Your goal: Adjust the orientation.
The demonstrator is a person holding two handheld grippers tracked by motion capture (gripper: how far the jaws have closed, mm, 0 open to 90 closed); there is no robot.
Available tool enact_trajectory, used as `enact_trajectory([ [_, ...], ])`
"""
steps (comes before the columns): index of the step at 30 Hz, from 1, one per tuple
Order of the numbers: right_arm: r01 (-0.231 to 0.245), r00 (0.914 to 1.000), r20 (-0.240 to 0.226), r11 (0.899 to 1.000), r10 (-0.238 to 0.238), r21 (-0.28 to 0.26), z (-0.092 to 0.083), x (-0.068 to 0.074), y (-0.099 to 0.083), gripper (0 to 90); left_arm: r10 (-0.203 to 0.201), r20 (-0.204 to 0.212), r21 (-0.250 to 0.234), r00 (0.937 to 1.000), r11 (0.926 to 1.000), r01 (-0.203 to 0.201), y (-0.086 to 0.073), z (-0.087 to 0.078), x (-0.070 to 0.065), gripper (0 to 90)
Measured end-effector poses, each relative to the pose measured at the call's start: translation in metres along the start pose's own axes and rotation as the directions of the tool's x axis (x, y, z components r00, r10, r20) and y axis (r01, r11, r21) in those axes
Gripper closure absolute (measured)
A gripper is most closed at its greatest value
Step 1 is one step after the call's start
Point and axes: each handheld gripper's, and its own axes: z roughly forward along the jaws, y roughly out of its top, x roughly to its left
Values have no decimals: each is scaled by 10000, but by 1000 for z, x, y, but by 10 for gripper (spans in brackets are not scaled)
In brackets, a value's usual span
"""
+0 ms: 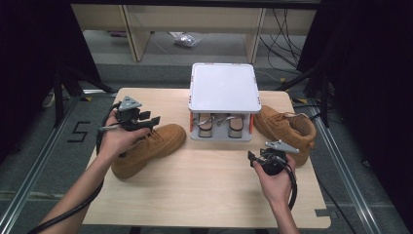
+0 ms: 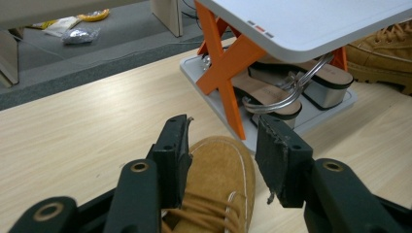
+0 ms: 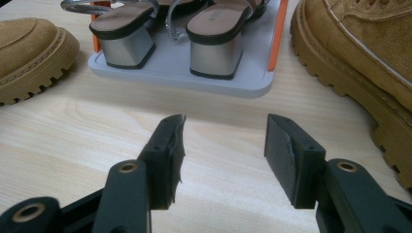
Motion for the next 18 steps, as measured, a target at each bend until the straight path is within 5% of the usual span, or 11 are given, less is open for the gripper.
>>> enact_trajectory([
  [11, -23, 9998, -173, 10000, 23, 6, 5, 2, -3, 496, -165, -488, 76, 9987, 9998, 169, -14, -20, 22, 546],
  [18, -40, 9998, -209, 9999, 44, 151, 5, 2, -4, 494, -280, -973, 445, 9949, 9985, 325, -25, -43, 49, 552],
])
